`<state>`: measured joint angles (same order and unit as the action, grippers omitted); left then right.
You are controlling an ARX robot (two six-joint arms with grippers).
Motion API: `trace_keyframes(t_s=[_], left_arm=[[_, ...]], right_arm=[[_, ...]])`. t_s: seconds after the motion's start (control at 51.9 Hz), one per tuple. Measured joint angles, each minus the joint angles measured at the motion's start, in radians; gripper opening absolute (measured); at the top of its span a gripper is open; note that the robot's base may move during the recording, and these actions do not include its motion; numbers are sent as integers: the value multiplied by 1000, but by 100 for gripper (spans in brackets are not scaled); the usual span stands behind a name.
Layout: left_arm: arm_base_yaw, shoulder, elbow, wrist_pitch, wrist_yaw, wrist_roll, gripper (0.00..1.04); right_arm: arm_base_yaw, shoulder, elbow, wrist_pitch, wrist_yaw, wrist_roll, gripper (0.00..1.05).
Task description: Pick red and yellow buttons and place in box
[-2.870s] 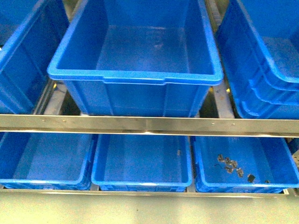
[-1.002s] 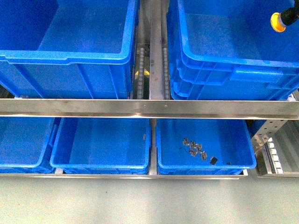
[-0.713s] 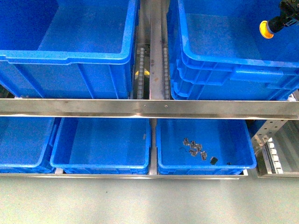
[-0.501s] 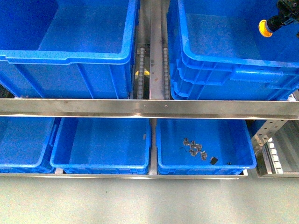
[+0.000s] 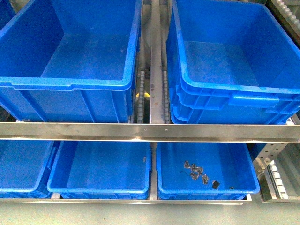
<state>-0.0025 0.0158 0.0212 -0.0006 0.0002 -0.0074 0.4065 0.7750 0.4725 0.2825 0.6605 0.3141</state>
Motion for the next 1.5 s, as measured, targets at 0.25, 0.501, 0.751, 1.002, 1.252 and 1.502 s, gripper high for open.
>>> trace_keyframes(t_s=[0.25, 0.501, 0.751, 1.002, 1.252, 1.502], left_arm=[[0, 0, 0, 0, 0, 0, 97], [0, 0, 0, 0, 0, 0, 97], [0, 0, 0, 0, 0, 0, 97], [0, 0, 0, 0, 0, 0, 97], [0, 0, 0, 0, 0, 0, 97], [0, 0, 0, 0, 0, 0, 97]], right_arm=[[307, -306, -27, -140, 315, -132, 97], [235, -396, -85, -180, 40, -352, 81], [-34, -592, -315, -276, -307, -327, 36], [-220, -676, -379, -281, -486, -322, 3], [-402, -715, -409, -289, -651, -317, 3], [-403, -768, -440, -285, -660, -316, 4]])
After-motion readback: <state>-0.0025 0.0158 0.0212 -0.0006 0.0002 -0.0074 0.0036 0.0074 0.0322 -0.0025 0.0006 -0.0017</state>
